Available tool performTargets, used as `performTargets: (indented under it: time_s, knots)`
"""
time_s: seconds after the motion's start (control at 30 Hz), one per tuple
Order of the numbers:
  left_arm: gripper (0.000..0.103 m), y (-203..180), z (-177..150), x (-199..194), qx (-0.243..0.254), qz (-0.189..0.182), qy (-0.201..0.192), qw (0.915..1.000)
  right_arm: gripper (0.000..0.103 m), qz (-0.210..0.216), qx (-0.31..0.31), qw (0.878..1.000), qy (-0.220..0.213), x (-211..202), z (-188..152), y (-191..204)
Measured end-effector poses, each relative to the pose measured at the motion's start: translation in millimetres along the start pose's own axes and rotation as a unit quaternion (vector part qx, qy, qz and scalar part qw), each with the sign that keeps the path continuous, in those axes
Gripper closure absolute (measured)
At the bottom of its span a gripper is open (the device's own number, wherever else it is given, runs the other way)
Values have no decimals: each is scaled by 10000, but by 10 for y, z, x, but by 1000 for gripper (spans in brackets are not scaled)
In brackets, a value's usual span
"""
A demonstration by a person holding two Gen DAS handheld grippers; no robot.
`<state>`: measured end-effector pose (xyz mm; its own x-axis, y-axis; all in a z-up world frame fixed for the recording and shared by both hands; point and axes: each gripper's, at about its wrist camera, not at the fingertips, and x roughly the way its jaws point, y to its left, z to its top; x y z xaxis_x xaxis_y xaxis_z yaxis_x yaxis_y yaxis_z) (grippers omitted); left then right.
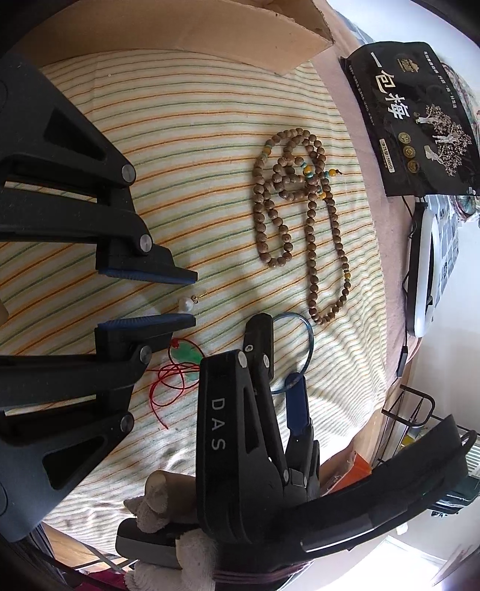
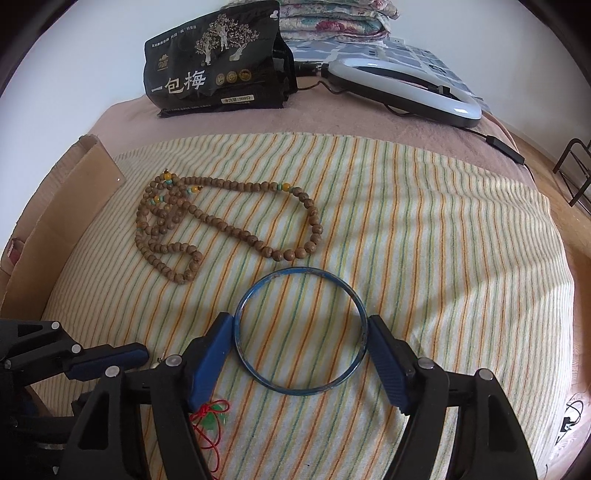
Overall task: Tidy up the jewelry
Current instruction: 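Carry the pearl pendant with the left tool while the right tool carries the bangle over the box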
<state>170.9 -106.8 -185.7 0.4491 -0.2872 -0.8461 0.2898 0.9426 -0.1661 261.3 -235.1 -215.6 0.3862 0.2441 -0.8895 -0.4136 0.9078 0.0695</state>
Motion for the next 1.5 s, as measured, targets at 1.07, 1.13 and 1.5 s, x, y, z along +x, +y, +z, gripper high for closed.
performTargets:
  time_s: [1.07,1.13,1.5]
  knots:
    - [97,322,17,-967,-166,337,-934,9949,29,-14,169,9974,-706,-875,20,349]
    - [97,399,7,-1089,-193,399,-1020,9938,29,22,127,9968,-788,-973,46,451]
    - [97,1115,-33,-1678,-630,893,-1365,9846,29,417,-82,9915,-1229,-1287,323,1104]
